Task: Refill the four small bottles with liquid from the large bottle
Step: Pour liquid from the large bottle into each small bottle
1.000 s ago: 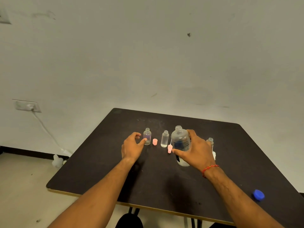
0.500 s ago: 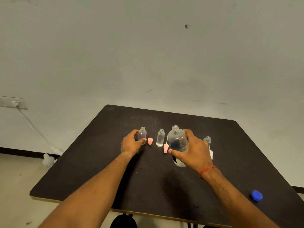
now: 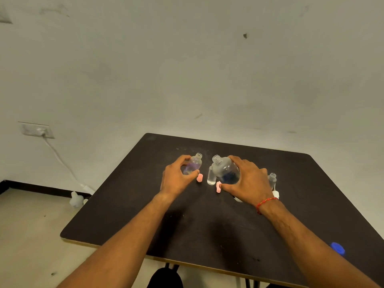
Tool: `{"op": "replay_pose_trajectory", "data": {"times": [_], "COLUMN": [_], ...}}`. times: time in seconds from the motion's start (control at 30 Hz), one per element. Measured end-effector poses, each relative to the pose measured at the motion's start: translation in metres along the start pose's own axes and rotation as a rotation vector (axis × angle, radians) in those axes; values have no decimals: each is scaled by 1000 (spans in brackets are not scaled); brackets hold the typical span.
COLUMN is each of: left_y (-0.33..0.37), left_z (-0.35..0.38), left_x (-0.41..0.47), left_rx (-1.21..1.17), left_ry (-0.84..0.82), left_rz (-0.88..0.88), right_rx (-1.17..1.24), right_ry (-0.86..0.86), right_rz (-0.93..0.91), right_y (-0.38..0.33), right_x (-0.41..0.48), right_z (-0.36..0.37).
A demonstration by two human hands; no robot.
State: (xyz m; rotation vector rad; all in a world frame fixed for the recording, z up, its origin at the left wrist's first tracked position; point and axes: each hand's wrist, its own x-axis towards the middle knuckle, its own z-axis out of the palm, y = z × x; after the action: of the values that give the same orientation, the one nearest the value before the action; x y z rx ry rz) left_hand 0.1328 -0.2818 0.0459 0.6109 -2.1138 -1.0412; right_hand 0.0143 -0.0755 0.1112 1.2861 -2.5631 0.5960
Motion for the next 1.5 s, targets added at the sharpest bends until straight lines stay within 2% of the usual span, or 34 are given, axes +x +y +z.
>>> {"op": "replay_pose_trajectory", "data": {"times": [0.57,1.5], "left_y": [29,29], "left_z": [-9,-18], "left_x": [-36,-39], "left_rx": [23,22], "left_ry": [-3,17], "left_rz": [153,152], "right_rx": [-255,-465], "right_ry": [-4,34], "right_rz": [-125,-271], "right_y": [-13,-24], "right_x": [2,14], "right_z": [-42,-66]}}
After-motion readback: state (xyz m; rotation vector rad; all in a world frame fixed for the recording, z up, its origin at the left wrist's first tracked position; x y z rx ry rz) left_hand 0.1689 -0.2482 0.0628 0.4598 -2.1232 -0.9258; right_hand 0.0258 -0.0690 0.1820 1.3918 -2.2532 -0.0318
